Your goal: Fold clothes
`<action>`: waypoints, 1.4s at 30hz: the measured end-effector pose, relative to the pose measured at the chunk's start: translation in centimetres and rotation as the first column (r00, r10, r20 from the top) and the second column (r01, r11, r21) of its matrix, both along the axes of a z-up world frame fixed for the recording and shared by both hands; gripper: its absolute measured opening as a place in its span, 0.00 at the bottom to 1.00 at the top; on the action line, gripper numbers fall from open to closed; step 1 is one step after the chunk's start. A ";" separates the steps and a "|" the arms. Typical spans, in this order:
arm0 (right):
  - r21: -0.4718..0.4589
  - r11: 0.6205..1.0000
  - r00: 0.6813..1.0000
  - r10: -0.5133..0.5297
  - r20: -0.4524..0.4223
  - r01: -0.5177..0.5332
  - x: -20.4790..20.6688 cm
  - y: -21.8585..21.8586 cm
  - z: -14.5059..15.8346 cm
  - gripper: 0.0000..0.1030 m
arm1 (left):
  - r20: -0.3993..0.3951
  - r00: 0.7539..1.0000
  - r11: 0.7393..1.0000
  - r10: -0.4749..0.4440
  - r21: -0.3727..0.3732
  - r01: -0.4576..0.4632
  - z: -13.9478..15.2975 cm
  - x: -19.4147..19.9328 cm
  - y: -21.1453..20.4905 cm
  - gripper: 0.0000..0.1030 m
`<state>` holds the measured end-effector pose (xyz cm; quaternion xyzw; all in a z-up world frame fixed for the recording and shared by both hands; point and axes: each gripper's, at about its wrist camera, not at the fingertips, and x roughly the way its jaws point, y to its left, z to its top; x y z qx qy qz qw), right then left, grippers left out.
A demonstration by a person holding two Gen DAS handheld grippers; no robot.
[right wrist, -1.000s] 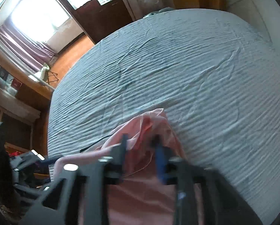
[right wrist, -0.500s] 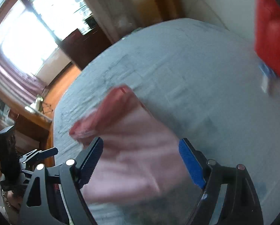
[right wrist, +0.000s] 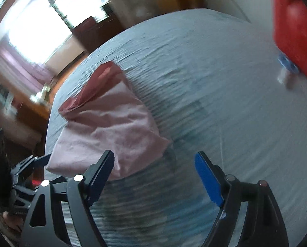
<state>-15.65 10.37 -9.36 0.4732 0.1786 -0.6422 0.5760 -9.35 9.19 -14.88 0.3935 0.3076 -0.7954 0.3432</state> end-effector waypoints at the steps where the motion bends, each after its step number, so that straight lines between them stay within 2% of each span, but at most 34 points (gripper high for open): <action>1: -0.007 0.999 0.999 0.033 -0.010 -0.033 0.2 -0.7 -0.4 0.79 | -0.004 1.000 1.000 0.024 -0.005 -0.024 -0.4 -0.1 0.1 0.81; 2: -0.010 0.998 0.997 0.069 -0.015 -0.070 0.5 -1.5 -1.0 0.77 | -0.006 0.999 0.999 0.044 -0.002 -0.044 -1.0 -0.1 0.1 0.61; 3: -0.003 0.996 0.995 0.094 -0.011 -0.094 0.6 -2.0 -1.5 0.58 | -0.032 0.998 0.999 0.045 0.028 -0.045 -1.5 -0.2 0.3 0.41; 4: 0.019 0.993 0.993 0.118 -0.011 -0.117 0.8 -2.6 -2.3 0.43 | -0.035 0.998 0.998 0.056 0.041 -0.054 -1.8 -0.4 0.6 0.38; 5: 0.055 0.991 0.991 0.127 -0.038 -0.125 1.0 -3.0 -3.0 0.17 | -0.033 0.998 0.998 0.060 0.039 -0.058 -2.0 -0.4 1.0 0.32; 6: 0.084 0.988 0.989 0.135 -0.056 -0.130 1.2 -3.1 -3.4 0.14 | -0.032 0.997 0.997 0.064 0.050 -0.062 -2.3 -0.3 1.4 0.28; 9: 0.121 0.985 0.988 0.131 -0.078 -0.121 0.9 -2.4 -3.9 0.14 | -0.025 0.997 0.991 0.076 0.111 -0.073 -3.4 0.1 2.4 0.27; 12: 0.140 0.984 0.988 0.128 -0.090 -0.115 0.4 -1.8 -4.0 0.14 | -0.006 0.998 0.993 0.057 0.100 -0.056 -3.6 -0.1 3.4 0.29; 14: 0.158 0.984 0.986 0.104 -0.130 -0.083 0.3 -1.4 -3.8 0.16 | 0.014 0.999 0.994 0.031 0.108 -0.033 -3.5 0.0 4.0 0.31; 15: 0.155 0.985 0.985 0.093 -0.146 -0.070 0.4 -1.1 -3.4 0.20 | 0.018 1.000 0.992 0.019 0.126 -0.021 -3.3 0.4 4.2 0.35; 16: 0.141 0.988 0.983 0.090 -0.163 -0.067 0.6 -0.7 -2.8 0.20 | 0.020 1.000 0.990 0.006 0.143 -0.009 -2.7 1.0 4.3 0.37; 19: 0.068 0.994 0.981 0.094 -0.172 -0.084 1.7 0.3 -0.6 0.23 | -0.002 1.000 0.993 -0.012 0.115 0.012 -0.4 2.4 4.1 0.51; 20: 0.036 0.995 0.983 0.093 -0.156 -0.088 2.0 0.3 0.1 0.30 | -0.012 1.000 0.996 -0.015 0.088 0.016 0.6 2.7 3.7 0.57; 21: 0.011 0.995 0.986 0.095 -0.139 -0.094 2.1 0.2 0.5 0.41 | -0.029 0.999 0.998 -0.013 0.063 0.015 1.6 2.8 3.1 0.60; 23: -0.028 0.994 0.990 0.106 -0.098 -0.110 2.6 -0.3 0.8 0.57 | -0.045 0.999 0.999 -0.002 0.036 0.004 2.2 2.4 1.8 0.60; 26: -0.024 0.990 0.988 0.140 -0.060 -0.141 3.6 -1.6 -0.1 0.59 | -0.017 1.000 0.999 0.002 0.042 -0.001 0.6 1.5 -0.3 0.59; 27: -0.012 0.989 0.987 0.148 -0.056 -0.149 4.1 -2.1 -0.5 0.56 | -0.002 1.000 0.998 0.003 0.056 -0.003 -0.1 1.2 -0.7 0.54; 28: 0.006 0.988 0.986 0.157 -0.049 -0.157 4.1 -2.6 -1.1 0.47 | 0.035 0.999 0.997 -0.002 0.077 -0.001 -1.3 0.8 -1.0 0.49; 29: 0.043 0.986 0.986 0.162 -0.042 -0.160 4.2 -3.0 -2.1 0.29 | 0.060 0.998 0.996 -0.006 0.090 0.001 -2.1 0.3 -1.1 0.44; 30: 0.077 0.985 0.986 0.156 -0.051 -0.152 4.0 -3.1 -3.0 0.23 | 0.088 0.996 0.995 -0.011 0.101 0.002 -2.9 0.3 -1.2 0.44; 31: 0.124 0.982 0.987 0.150 -0.059 -0.142 3.7 -3.3 -3.9 0.22 | 0.116 0.993 0.992 -0.021 0.124 0.006 -3.8 0.4 -1.3 0.43; 32: 0.118 0.985 0.988 0.137 -0.070 -0.128 3.4 -3.1 -3.8 0.12 | 0.117 0.993 0.994 -0.026 0.105 0.013 -3.8 0.6 -1.3 0.43; 34: 0.150 0.983 0.992 0.111 -0.052 -0.102 2.5 -3.1 -3.2 0.09 | 0.100 0.995 0.987 -0.015 0.160 -0.001 -3.6 1.7 -2.4 0.43; 35: 0.152 0.984 0.989 0.111 -0.098 -0.095 2.6 -3.1 -2.3 0.09 | 0.081 0.997 0.986 0.002 0.167 -0.016 -3.2 2.4 -3.0 0.43; 36: 0.137 0.985 0.984 0.121 -0.127 -0.103 2.7 -3.1 -1.4 0.09 | 0.064 0.998 0.988 0.019 0.151 -0.029 -2.4 3.0 -3.7 0.43; 37: 0.108 0.987 0.983 0.133 -0.129 -0.119 2.9 -3.3 -0.4 0.09 | 0.051 0.998 0.992 0.039 0.115 -0.044 -1.1 3.6 -4.7 0.43; 39: 0.047 0.988 0.983 0.150 -0.110 -0.145 3.3 -4.7 1.7 0.09 | 0.028 0.998 0.994 0.053 0.090 -0.055 0.2 3.9 -6.3 0.44; 42: 0.010 0.981 0.976 0.194 -0.101 -0.194 4.2 -8.1 2.8 0.09 | 0.047 0.998 0.996 0.049 0.075 -0.053 0.6 3.2 -9.2 0.44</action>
